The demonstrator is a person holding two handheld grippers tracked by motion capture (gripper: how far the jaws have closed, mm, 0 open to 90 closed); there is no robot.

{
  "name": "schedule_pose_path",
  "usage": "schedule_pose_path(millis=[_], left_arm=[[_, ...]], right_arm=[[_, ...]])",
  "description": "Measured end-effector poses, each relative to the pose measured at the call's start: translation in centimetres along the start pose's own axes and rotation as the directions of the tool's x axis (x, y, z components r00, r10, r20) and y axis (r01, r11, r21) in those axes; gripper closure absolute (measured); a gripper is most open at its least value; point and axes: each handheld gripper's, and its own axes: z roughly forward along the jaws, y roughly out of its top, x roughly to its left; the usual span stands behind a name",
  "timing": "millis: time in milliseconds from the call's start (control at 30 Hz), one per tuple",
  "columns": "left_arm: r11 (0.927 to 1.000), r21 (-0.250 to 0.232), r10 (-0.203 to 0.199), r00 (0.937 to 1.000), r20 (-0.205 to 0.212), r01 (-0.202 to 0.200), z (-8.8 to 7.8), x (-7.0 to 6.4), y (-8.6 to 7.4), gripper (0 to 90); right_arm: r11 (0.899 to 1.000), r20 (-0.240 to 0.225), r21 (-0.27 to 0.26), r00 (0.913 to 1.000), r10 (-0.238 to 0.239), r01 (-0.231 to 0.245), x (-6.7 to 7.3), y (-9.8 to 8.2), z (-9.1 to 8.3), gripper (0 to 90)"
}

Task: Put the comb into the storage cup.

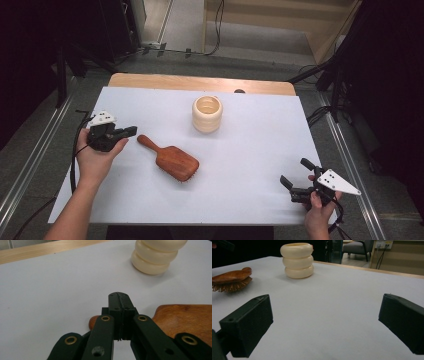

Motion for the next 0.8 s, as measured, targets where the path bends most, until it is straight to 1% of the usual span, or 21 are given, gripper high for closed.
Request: schedule_pose_path(millis=[67,100,167,200,233,267,367,433,467,500,533,567,633,667,700,733,800], left_arm=[[0.9998,0.017,0.013,0.9998,0.012,-0.014,0.8,0.1,0.4,90.0],[0.9998,0.017,0.013,0.9998,0.012,-0.014,0.8,0.1,0.4,90.0],[0.9993,0.036,0.010,0.9998,0.019,-0.011,1.5,0.3,0.7,90.0],[0.9979,0.063,0.010,0.9996,0.026,-0.012,2.2,0.3,0.9,90.0],[0.9979,0.063,0.010,0.9996,0.026,-0.012,2.2,0.3,0.9,90.0],[0.9969,0.077,0.013,0.9994,0.031,-0.015,2.6,0.4,1.1,90.0],[0.9922,0.124,0.010,0.9993,0.035,-0.014,4.0,0.7,1.2,90.0],[0.9887,0.150,-0.002,0.9994,0.036,-0.004,4.9,1.1,1.0,90.0],[0.9833,0.182,-0.004,0.9994,0.034,-0.002,5.8,1.3,0.7,90.0],[0.9833,0.182,-0.004,0.9994,0.034,-0.002,5.8,1.3,0.7,90.0],[0.9802,0.198,-0.003,0.9993,0.036,-0.005,6.2,1.4,0.6,90.0],[0.9747,0.223,-0.005,0.9991,0.041,-0.005,6.8,1.5,0.3,90.0],[0.9692,0.246,0.000,0.9993,0.039,-0.010,7.3,1.4,0.1,90.0],[0.9692,0.246,0.000,0.9993,0.039,-0.010,7.3,1.4,0.1,90.0],[0.9672,0.254,-0.009,0.9991,0.042,-0.002,7.5,1.4,0.0,90.0],[0.9672,0.254,-0.009,0.9991,0.042,-0.002,7.5,1.4,0.0,90.0],[0.9647,0.263,-0.008,0.9989,0.045,-0.004,7.7,1.2,0.0,90.0]], right_arm=[[1.000,-0.002,0.000,1.0000,-0.003,0.003,0.0,0.0,0.0,0.0],[1.000,-0.003,0.000,1.0000,-0.003,0.003,0.0,0.0,0.0,0.0],[1.000,-0.004,0.000,1.0000,-0.002,0.002,0.0,0.0,0.0,0.0],[1.000,-0.005,0.001,1.0000,-0.002,0.002,0.0,0.0,0.0,0.0],[1.000,-0.005,-0.001,1.0000,-0.003,0.003,0.0,0.0,0.0,0.0],[1.000,-0.005,-0.001,1.0000,-0.003,0.003,-0.1,0.0,0.0,0.0],[1.000,-0.007,-0.002,1.0000,-0.004,0.004,-0.1,0.0,0.1,0.0],[1.000,-0.008,0.001,1.0000,-0.005,0.005,-0.1,0.0,0.1,0.0],[1.000,-0.012,0.002,0.9999,-0.008,0.008,0.0,0.0,0.1,0.0],[1.000,-0.012,0.002,0.9999,-0.008,0.008,0.0,0.0,0.1,0.0],[1.000,-0.012,0.002,0.9999,-0.007,0.007,0.0,0.0,0.1,0.0],[1.000,-0.012,0.000,0.9999,-0.008,0.008,-0.1,0.0,0.1,0.0],[1.000,-0.008,-0.001,1.0000,-0.006,0.006,-0.1,0.0,0.1,0.0],[1.000,-0.008,-0.001,1.0000,-0.003,0.003,-0.1,0.0,0.1,0.0],[1.000,-0.008,-0.002,1.0000,-0.004,0.004,-0.1,0.0,0.0,0.0],[1.000,-0.008,-0.002,1.0000,-0.004,0.004,-0.1,0.0,0.0,0.0],[1.000,-0.008,-0.002,1.0000,-0.004,0.004,-0.1,0.0,0.1,0.0]])
